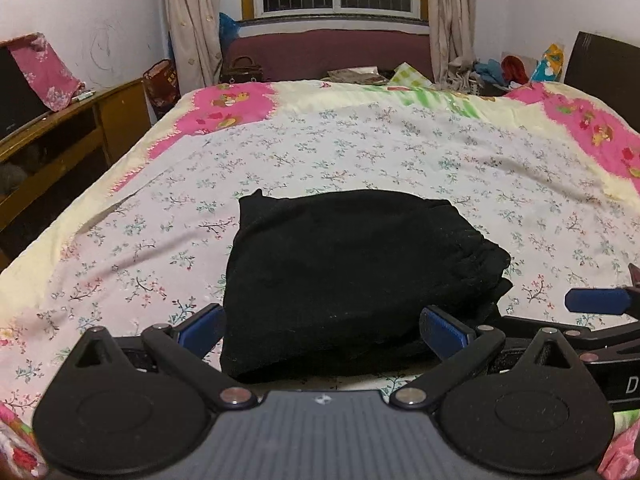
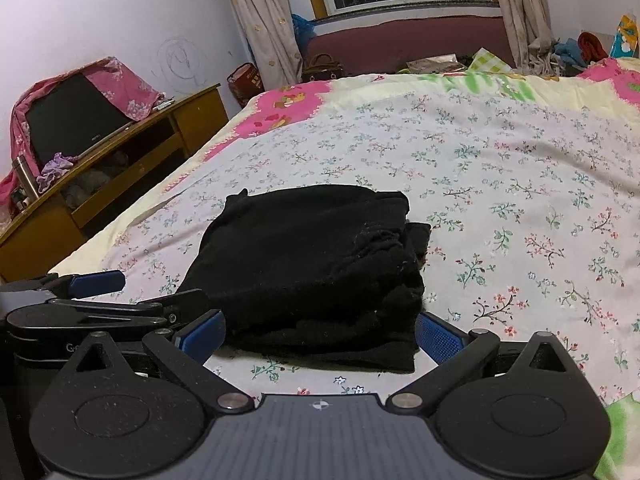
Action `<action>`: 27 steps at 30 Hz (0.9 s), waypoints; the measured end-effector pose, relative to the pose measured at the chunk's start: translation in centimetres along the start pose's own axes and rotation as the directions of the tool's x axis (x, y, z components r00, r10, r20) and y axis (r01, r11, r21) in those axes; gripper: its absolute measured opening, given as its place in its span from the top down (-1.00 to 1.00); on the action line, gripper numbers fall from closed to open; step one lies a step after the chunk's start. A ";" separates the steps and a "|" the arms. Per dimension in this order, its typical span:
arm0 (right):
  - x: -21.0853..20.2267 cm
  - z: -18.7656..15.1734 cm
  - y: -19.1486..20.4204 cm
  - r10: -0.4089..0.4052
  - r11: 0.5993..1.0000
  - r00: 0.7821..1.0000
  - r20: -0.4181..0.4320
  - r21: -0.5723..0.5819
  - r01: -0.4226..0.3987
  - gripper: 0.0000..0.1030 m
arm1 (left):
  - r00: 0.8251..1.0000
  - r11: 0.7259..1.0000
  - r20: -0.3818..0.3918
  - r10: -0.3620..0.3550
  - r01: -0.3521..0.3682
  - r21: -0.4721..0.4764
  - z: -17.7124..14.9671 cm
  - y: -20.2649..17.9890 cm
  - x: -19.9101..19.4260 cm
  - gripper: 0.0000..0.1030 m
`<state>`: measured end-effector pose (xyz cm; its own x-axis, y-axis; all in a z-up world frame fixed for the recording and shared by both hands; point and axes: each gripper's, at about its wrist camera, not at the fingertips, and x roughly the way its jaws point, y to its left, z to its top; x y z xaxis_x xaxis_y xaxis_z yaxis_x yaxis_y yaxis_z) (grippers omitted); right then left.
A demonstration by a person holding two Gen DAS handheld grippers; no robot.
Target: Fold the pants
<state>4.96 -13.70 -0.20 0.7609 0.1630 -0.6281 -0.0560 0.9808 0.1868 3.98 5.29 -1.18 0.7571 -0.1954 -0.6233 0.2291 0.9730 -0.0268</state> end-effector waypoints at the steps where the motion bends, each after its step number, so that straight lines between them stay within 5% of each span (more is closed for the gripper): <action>1: 0.0 0.0 0.0 0.001 1.000 1.000 0.001 0.003 -0.001 -0.78 | 1.000 1.000 -0.001 -0.001 0.001 -0.005 0.0 0.0 0.0 -1.00; 17: -0.1 0.1 0.0 0.001 1.000 1.000 0.007 0.000 -0.001 -0.78 | 0.999 0.999 -0.044 -0.023 0.021 -0.048 0.1 0.3 0.3 -1.00; 27: -0.3 0.2 0.0 0.009 1.000 1.000 0.015 0.004 -0.009 -0.78 | 1.000 1.000 -0.003 0.030 -0.030 -0.009 0.4 -0.3 -0.5 -1.00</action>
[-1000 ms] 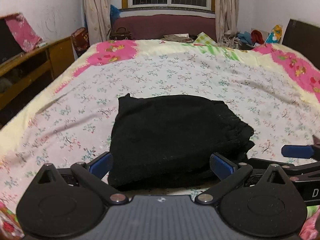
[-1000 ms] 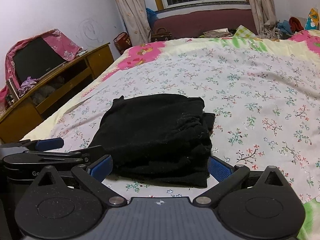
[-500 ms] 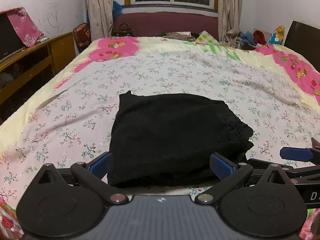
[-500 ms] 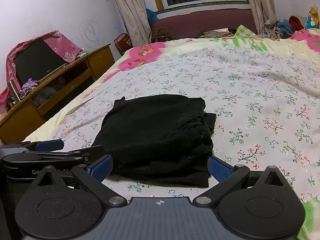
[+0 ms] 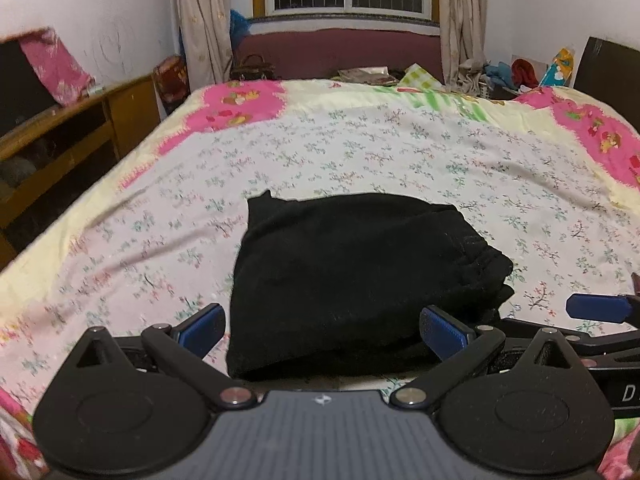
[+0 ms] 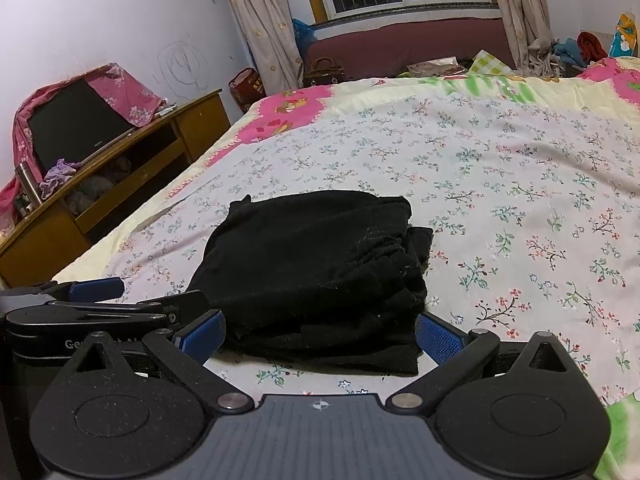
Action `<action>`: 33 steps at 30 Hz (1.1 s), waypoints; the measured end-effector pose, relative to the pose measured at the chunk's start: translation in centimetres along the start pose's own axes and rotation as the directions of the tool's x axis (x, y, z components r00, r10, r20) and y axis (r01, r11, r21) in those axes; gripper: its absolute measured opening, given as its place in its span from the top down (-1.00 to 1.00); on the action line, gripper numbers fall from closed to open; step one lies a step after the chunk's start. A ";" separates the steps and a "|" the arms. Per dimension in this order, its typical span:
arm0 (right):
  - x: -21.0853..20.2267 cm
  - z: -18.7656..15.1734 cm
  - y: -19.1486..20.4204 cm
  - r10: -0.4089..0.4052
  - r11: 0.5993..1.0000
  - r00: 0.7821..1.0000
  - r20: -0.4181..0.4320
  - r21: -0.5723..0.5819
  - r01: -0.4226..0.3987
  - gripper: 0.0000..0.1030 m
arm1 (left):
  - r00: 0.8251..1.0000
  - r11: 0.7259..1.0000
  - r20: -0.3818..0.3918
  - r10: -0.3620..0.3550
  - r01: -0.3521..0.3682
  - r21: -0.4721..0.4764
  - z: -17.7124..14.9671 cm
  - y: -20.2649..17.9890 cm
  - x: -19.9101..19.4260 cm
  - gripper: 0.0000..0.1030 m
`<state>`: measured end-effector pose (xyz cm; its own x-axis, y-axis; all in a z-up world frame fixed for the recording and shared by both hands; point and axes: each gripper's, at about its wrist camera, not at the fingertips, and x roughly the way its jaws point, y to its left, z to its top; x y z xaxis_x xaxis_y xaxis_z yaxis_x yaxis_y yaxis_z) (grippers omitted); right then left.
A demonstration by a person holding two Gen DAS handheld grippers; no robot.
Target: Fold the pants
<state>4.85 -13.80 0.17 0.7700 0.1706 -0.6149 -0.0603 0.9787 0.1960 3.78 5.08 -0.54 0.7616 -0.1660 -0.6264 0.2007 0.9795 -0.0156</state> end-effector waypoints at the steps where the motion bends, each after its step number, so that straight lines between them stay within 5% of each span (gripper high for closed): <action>1: 0.0 0.0 0.0 0.001 1.000 1.000 0.000 -0.002 -0.001 -0.78 | 1.000 1.000 0.003 0.007 -0.007 0.009 0.1 -0.1 -0.1 -1.00; 33: 1.5 -0.6 -0.5 -0.013 1.000 0.998 -0.061 0.013 0.013 -0.78 | 0.991 0.999 -0.123 0.045 -0.048 -0.019 -0.6 0.0 2.1 -1.00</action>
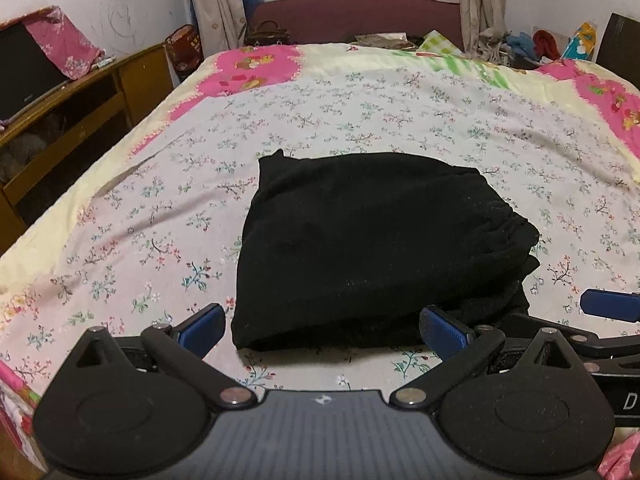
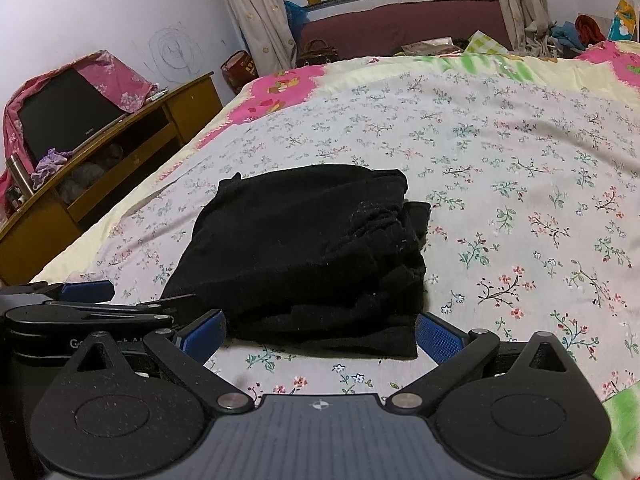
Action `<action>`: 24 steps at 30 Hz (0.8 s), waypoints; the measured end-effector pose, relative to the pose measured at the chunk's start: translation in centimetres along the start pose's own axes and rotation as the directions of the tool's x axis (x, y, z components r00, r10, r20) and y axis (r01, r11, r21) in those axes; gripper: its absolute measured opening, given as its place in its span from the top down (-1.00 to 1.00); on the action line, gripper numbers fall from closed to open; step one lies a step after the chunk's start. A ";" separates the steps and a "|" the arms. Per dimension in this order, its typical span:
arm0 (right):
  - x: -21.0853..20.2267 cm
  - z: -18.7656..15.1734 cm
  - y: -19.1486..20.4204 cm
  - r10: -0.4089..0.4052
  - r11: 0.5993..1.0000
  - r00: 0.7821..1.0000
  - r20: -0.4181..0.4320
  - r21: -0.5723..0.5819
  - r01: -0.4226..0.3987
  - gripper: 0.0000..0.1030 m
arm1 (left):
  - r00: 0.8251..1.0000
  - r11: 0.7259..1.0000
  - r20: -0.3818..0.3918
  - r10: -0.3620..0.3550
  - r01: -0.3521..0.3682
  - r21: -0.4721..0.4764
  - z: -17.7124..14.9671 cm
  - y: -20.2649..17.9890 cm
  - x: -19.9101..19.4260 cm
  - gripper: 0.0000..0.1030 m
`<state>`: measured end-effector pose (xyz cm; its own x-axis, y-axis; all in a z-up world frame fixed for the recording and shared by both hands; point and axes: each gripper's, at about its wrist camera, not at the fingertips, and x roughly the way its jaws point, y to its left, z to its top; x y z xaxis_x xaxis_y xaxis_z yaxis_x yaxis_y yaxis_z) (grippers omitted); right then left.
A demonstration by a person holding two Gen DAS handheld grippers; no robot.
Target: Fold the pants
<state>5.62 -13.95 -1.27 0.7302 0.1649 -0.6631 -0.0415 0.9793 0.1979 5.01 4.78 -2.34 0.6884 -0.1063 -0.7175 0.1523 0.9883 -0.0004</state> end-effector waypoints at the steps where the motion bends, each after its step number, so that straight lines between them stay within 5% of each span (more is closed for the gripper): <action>1: 0.0 0.0 0.0 0.000 1.000 1.000 -0.001 0.000 0.000 -0.78 | 1.000 1.000 0.000 0.000 0.000 0.000 0.0 0.0 0.0 -1.00; 24: -0.1 0.0 0.0 0.003 1.000 1.000 -0.004 0.001 -0.003 -0.78 | 1.000 1.000 0.006 0.007 -0.007 0.014 -0.2 0.0 -0.2 -1.00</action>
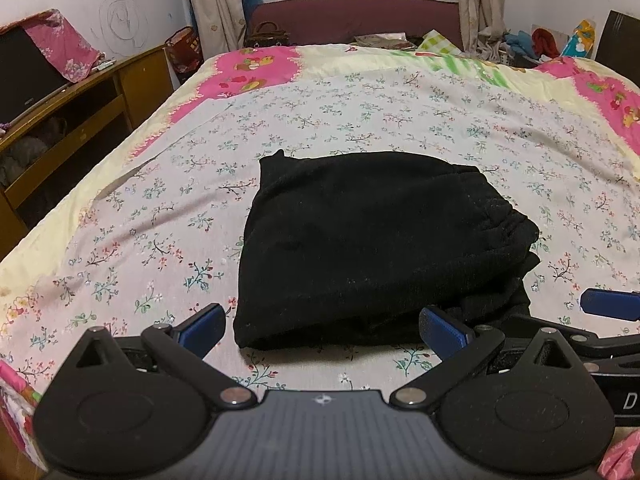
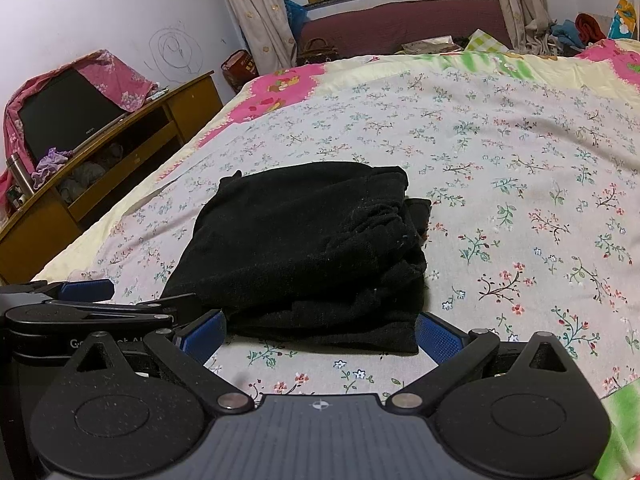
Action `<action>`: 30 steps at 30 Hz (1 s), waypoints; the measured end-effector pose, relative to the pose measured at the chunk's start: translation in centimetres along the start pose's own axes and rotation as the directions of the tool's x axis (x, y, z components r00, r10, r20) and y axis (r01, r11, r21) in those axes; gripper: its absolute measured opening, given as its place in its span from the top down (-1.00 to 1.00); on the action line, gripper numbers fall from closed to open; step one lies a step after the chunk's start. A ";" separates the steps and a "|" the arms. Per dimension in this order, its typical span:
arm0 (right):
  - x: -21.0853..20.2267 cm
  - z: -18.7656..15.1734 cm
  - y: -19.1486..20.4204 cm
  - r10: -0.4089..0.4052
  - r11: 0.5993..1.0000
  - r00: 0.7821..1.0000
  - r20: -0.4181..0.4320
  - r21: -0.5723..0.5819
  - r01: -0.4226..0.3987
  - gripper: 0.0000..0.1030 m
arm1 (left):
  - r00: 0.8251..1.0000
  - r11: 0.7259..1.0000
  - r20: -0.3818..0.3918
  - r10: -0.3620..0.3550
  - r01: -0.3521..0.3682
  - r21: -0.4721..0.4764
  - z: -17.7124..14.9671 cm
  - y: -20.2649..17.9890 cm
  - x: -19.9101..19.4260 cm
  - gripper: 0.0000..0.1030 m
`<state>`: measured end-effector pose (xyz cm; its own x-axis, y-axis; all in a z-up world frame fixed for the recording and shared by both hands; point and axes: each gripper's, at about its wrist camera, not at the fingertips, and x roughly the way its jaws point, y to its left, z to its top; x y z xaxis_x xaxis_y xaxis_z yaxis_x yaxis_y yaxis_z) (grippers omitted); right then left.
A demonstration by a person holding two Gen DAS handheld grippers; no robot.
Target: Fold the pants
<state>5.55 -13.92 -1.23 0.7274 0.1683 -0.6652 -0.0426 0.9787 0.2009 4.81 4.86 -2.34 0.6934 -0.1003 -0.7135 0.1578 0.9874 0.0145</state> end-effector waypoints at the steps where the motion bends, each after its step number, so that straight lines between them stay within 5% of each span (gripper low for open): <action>1: 0.0 0.0 0.0 0.000 1.000 1.000 0.000 -0.001 0.000 -0.78 | 1.000 1.000 -0.003 0.002 -0.002 -0.001 0.0 0.0 0.0 -1.00; 9: 0.9 -0.1 0.5 -0.023 0.999 0.999 -0.023 -0.026 0.022 -0.78 | 0.997 0.999 -0.073 0.041 -0.041 -0.011 -0.1 0.1 1.3 -1.00; 30: 1.1 -0.2 0.7 -0.027 0.999 0.999 -0.041 -0.032 0.026 -0.78 | 0.994 0.998 -0.091 0.057 -0.058 -0.003 -0.3 0.3 1.4 -1.00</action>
<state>6.19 -13.01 -1.98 0.7000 0.1463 -0.6990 -0.0455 0.9860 0.1607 5.59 5.04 -3.56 0.6348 -0.0324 -0.7720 0.1152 0.9919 0.0531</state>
